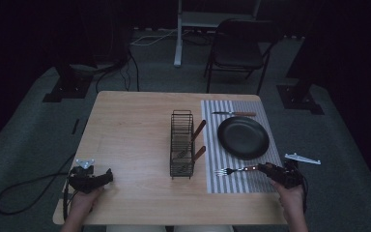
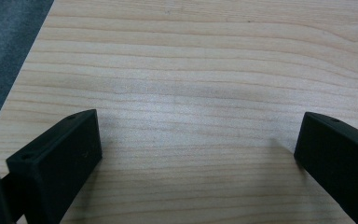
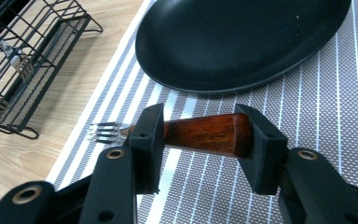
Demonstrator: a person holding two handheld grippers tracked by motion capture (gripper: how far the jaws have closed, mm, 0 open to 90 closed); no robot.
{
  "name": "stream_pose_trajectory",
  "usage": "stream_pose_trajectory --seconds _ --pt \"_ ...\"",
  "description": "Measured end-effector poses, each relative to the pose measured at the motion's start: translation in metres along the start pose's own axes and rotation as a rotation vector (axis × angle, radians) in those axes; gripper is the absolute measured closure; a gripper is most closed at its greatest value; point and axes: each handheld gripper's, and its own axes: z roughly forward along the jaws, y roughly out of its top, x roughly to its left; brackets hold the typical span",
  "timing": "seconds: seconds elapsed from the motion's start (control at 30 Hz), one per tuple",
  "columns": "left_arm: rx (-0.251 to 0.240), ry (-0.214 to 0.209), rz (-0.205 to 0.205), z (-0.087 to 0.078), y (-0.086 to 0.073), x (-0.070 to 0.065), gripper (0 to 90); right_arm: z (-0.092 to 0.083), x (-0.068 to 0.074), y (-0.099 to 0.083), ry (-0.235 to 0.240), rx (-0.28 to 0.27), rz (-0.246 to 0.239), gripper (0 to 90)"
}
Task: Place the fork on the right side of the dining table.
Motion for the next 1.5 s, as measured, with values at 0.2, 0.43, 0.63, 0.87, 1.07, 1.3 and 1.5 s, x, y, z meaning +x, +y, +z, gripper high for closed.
stream_pose_trajectory --seconds 0.2,0.43,0.63,0.87,1.07,1.3,1.5 --pt "0.0 0.0 0.0 0.0 0.0 0.0 0.8 0.006 -0.01 -0.004 0.006 0.015 0.019 50.4" --pt "0.002 0.0 0.002 0.0 0.0 0.0 0.8 0.015 -0.02 -0.003 -0.036 0.044 0.015 46.5" --pt "0.002 0.0 0.002 0.0 0.0 0.0 0.8 0.021 -0.024 0.001 -0.063 0.058 -0.008 44.0" --pt "0.002 0.0 0.002 0.0 0.0 0.0 0.8 0.033 -0.035 0.001 -0.083 0.088 0.006 42.2" --pt "0.001 0.001 0.001 0.0 0.0 0.0 0.8 0.038 -0.035 0.001 -0.137 0.097 -0.039 42.4" --pt "0.001 0.001 0.0 0.0 0.0 0.0 0.8 0.038 -0.032 -0.001 -0.155 0.081 -0.038 38.3" --pt "0.001 0.001 0.0 0.0 0.0 0.0 0.8 0.034 -0.024 -0.008 -0.195 0.052 -0.036 25.7"
